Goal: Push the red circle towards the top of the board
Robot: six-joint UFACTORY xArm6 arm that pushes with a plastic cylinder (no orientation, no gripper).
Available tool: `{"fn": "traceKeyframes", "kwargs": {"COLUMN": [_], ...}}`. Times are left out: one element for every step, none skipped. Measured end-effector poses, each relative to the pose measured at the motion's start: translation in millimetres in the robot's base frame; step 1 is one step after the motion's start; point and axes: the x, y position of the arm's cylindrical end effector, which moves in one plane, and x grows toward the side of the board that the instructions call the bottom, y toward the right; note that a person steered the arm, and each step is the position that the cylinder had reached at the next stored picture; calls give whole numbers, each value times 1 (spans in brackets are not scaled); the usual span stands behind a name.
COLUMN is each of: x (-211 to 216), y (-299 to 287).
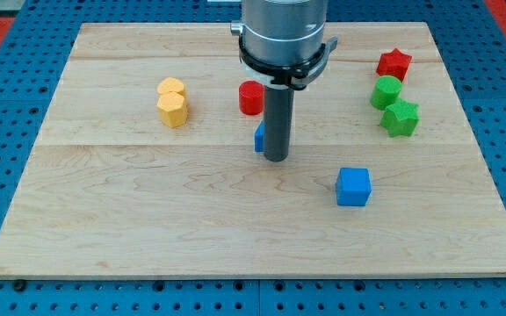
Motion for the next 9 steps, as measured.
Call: {"fn": "traceKeyframes", "kwargs": {"x": [0, -1, -4, -4, -8, -28, -58, -59, -84], "y": [42, 50, 50, 44, 39, 40, 39, -25, -48]}}
